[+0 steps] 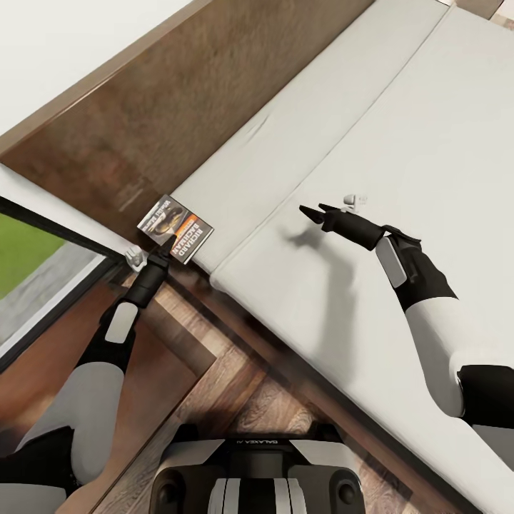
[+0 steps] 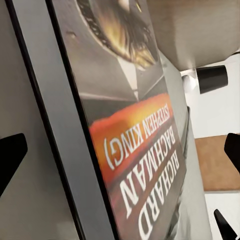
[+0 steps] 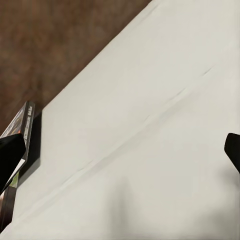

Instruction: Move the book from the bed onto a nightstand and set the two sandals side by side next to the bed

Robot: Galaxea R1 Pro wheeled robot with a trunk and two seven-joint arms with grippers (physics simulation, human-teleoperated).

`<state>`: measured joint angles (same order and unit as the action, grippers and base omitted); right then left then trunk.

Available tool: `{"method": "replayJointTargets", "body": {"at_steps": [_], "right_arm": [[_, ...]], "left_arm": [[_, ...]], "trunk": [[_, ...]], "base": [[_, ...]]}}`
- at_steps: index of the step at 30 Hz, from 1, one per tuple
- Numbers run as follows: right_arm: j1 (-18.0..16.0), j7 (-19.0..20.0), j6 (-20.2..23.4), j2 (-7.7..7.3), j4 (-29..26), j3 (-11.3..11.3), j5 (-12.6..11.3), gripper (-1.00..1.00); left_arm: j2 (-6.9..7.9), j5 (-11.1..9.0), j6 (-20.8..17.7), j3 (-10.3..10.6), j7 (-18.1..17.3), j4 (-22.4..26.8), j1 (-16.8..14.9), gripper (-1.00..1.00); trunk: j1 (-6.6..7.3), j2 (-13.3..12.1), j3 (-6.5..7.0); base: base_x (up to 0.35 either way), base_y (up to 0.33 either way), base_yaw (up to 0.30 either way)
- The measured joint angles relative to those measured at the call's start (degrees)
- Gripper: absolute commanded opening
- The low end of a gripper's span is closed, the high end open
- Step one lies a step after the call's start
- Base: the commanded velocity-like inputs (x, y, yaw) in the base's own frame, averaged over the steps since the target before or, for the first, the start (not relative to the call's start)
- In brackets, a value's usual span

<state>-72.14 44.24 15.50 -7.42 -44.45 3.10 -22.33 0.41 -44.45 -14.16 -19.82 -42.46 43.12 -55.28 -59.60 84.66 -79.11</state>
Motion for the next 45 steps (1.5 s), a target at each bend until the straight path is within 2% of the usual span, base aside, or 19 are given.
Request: {"method": "replayJointTargets", "body": {"at_steps": [2,3,33,36,45], "right_arm": [[0.00,0.00,0.00,0.00,0.00,0.00,0.00,1.00],[0.00,0.00,0.00,0.00,0.00,0.00,0.02,1.00],[0.00,-0.04,0.01,0.00,0.00,0.08,0.08,1.00],[0.00,-0.08,0.00,-0.02,0.00,0.08,0.08,1.00],[0.00,-0.09,0.03,0.00,0.00,0.09,0.09,1.00]], "left_arm": [[0.00,0.06,-0.04,-0.04,-0.01,-0.02,-0.01,1.00],[0.00,0.06,-0.03,-0.03,-0.05,0.01,0.00,-1.00],[0.00,0.51,-0.10,0.24,-0.61,0.73,0.16,-1.00],[-0.06,-0.05,-0.54,0.37,-0.90,0.94,-0.16,-1.00],[-0.06,0.02,-0.46,0.39,-0.88,1.08,-0.15,-1.00]], "trunk": [[0.00,0.00,0.00],[0.00,0.00,0.00],[-0.01,0.00,0.00],[-0.02,0.00,0.01],[0.00,0.00,0.01]], "base": [[0.000,0.000,0.000],[0.000,0.000,0.000],[-0.005,0.000,0.000],[-0.176,0.000,0.000],[-0.029,0.000,0.000]]}}
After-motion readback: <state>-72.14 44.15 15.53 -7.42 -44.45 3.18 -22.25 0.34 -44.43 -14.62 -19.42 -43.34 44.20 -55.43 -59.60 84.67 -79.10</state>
